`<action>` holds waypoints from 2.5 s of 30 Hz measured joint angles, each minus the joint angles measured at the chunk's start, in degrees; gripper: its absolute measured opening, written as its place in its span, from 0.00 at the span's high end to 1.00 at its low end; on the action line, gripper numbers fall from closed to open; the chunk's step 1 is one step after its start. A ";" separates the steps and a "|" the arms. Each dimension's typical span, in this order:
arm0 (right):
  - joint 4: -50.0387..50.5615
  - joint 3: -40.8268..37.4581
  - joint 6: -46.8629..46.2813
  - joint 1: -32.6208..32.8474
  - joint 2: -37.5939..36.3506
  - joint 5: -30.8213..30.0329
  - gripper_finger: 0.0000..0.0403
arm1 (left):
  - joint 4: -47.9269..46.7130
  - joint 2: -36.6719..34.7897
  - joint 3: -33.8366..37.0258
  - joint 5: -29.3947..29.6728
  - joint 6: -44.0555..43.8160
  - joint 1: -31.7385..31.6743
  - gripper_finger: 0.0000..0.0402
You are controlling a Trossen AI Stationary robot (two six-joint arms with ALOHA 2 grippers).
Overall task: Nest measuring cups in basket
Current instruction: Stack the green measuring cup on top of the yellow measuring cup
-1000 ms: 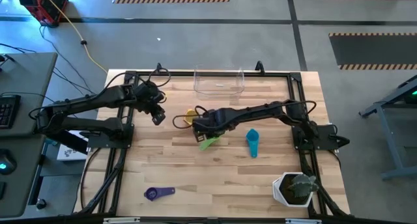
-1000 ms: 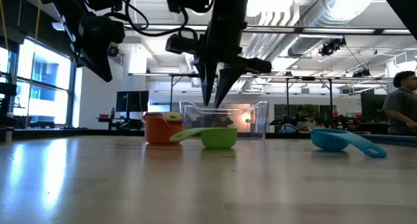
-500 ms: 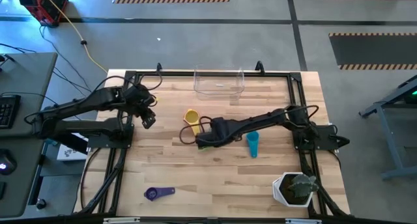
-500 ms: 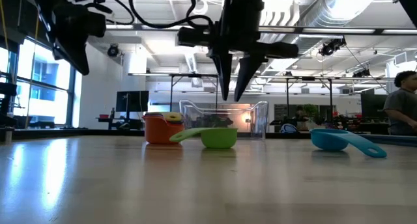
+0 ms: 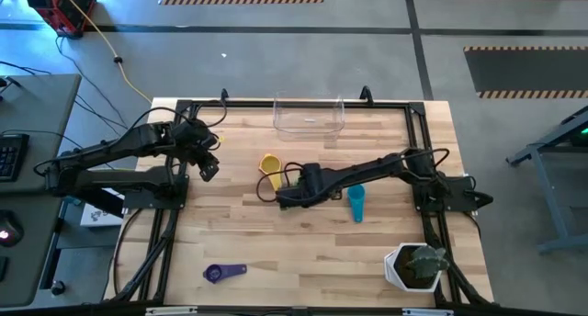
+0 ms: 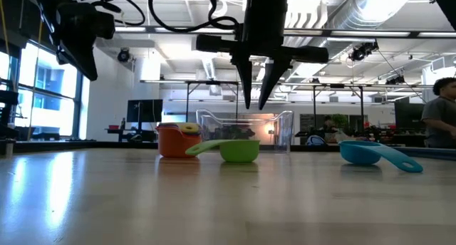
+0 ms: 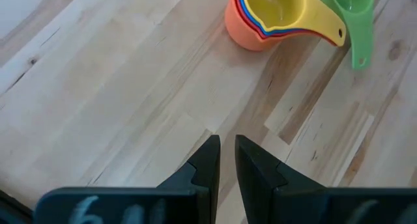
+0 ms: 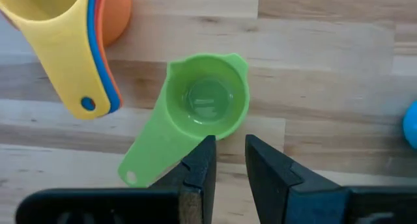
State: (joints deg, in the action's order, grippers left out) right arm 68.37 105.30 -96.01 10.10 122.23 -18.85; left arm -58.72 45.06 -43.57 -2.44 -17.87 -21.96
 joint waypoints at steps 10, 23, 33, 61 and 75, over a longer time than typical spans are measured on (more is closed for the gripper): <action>3.49 -0.02 1.39 -0.89 0.00 0.52 0.69 | 0.02 0.00 0.00 0.04 0.21 0.00 0.91; 0.03 -4.09 0.45 -2.19 0.00 1.52 0.62 | 0.04 0.00 0.00 0.09 0.48 0.00 0.91; -1.32 -4.98 -0.07 -2.60 0.00 1.46 0.62 | 0.04 0.02 0.00 0.09 0.50 -0.02 0.91; -5.91 -4.98 7.17 -5.29 5.05 2.78 0.80 | 0.09 0.04 0.00 0.27 0.57 -0.04 0.91; -3.30 -4.87 13.47 -6.44 4.92 2.38 0.99 | 0.07 0.04 0.00 0.33 0.55 -0.04 0.91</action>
State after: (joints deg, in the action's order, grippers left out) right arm 65.07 100.42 -82.55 3.66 127.16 -16.47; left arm -58.64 45.10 -43.57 -2.11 -17.32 -22.00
